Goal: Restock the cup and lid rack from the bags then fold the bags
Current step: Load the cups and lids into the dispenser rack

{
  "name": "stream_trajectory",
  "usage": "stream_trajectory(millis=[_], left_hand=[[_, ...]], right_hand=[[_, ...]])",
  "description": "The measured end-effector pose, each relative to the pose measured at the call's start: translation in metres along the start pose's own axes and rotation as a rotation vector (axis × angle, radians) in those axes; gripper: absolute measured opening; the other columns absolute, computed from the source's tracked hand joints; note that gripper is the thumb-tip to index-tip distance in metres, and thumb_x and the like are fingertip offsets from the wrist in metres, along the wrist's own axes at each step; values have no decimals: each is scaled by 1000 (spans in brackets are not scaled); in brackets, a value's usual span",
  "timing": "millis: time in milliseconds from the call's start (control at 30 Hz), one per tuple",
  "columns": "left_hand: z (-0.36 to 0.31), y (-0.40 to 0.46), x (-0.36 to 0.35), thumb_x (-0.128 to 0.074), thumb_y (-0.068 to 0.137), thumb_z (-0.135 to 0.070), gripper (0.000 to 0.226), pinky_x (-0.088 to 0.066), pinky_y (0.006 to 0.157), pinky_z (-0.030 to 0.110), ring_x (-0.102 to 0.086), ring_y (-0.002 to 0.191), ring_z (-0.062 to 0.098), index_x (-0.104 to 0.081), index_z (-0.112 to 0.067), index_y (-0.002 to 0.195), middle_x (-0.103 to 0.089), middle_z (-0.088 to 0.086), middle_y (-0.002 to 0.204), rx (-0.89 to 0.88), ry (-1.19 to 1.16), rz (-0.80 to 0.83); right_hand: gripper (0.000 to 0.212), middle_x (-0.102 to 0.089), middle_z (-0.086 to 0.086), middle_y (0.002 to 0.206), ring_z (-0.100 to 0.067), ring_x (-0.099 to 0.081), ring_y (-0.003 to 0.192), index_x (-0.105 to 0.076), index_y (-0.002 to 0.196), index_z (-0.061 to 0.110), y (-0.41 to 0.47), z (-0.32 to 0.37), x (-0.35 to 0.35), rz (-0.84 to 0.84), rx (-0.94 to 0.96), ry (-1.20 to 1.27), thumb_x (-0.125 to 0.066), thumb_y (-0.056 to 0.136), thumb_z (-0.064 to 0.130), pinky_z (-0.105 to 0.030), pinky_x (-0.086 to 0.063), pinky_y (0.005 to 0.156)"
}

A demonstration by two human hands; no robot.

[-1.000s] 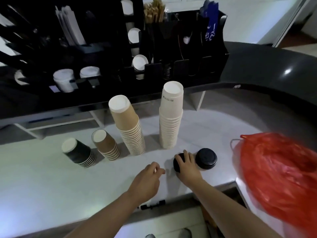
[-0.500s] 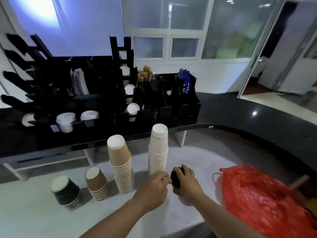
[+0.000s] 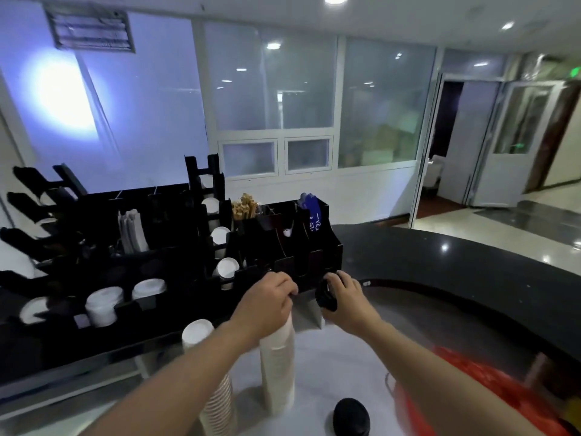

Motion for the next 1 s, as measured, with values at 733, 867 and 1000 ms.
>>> stream_trajectory(millis=[733, 867, 1000], left_hand=[[126, 117, -62, -41, 98, -15, 52, -38, 113, 38, -35, 141, 16, -46, -27, 149, -37, -13, 156, 301, 242, 604], [133, 118, -79, -39, 98, -13, 58, -32, 118, 39, -27, 147, 15, -38, -27, 154, -28, -13, 163, 324, 229, 617], [139, 118, -92, -39, 99, -14, 60, -29, 120, 37, -22, 150, 15, -32, -26, 157, -23, -11, 165, 336, 239, 644]], right_hand=[[77, -31, -17, 149, -39, -35, 137, -30, 148, 28, 253, -15, -27, 196, 398, -279, -70, 84, 44, -51, -28, 119], [76, -32, -19, 154, -36, -26, 147, -30, 150, 25, 267, -22, -43, 167, 529, -408, -65, 87, 48, -57, -4, 123], [74, -34, -11, 159, -29, -26, 149, -30, 152, 27, 268, -36, -58, 187, 542, -507, -60, 90, 54, -59, 1, 122]])
Point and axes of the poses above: each hand's wrist, its own y-axis towards the middle knuckle, its own x-axis out of the back of the hand, z = x × y, the point moved 1 cm from there along y, towards the middle knuckle
